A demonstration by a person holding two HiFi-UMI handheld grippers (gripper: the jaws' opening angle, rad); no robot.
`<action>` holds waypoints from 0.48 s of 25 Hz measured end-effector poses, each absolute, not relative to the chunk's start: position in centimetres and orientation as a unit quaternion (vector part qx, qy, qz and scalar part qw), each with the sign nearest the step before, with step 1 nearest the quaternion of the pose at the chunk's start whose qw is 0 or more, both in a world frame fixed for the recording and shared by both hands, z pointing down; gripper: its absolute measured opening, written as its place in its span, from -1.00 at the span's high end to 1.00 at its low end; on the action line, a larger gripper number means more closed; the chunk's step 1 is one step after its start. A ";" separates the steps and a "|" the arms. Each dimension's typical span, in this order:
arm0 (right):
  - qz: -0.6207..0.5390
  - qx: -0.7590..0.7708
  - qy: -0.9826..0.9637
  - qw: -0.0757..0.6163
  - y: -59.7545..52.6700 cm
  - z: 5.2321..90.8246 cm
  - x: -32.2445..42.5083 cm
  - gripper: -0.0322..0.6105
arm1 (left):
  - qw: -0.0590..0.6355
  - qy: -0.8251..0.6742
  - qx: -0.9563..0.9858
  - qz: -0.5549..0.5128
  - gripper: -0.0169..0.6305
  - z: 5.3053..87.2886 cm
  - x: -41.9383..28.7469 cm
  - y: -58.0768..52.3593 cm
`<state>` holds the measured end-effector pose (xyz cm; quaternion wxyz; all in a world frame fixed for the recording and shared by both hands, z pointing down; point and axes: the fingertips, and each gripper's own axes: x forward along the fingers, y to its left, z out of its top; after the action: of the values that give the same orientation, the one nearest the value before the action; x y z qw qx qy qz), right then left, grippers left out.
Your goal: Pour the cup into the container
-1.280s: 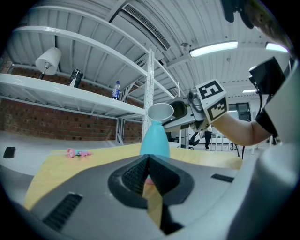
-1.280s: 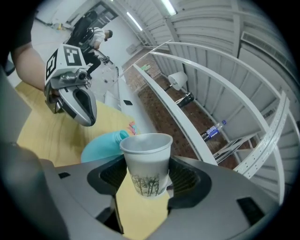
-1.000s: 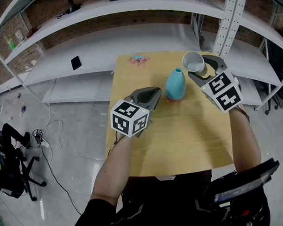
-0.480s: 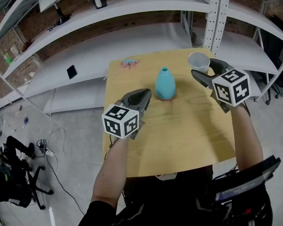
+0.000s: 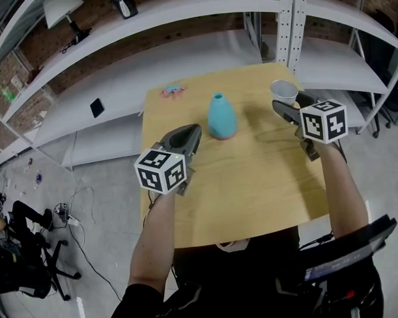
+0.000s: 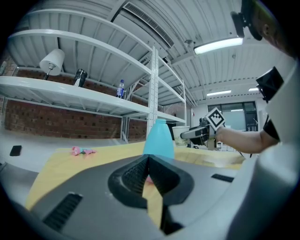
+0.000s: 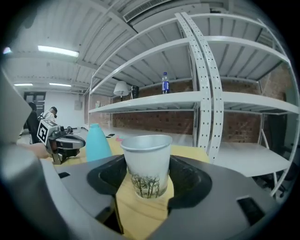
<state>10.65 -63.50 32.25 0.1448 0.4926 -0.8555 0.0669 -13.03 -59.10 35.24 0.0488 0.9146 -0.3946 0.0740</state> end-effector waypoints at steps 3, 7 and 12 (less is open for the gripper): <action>0.078 0.499 -0.850 0.152 -63.6 33.9 11.4 0.01 | 0.050 -0.395 0.914 0.074 0.95 35.3 -13.0 -59.1; 0.091 0.503 -0.846 0.154 -63.8 35.3 12.0 0.01 | 0.050 -0.396 0.914 0.075 0.95 35.3 -13.1 -59.1; 0.107 0.504 -0.845 0.146 -63.8 36.4 12.3 0.01 | 0.051 -0.395 0.914 0.075 0.95 35.3 -13.1 -59.2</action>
<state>12.32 -63.80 36.39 0.1465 0.5036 -0.8447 0.1065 -13.05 -59.20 35.28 0.0506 0.9141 -0.3953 0.0749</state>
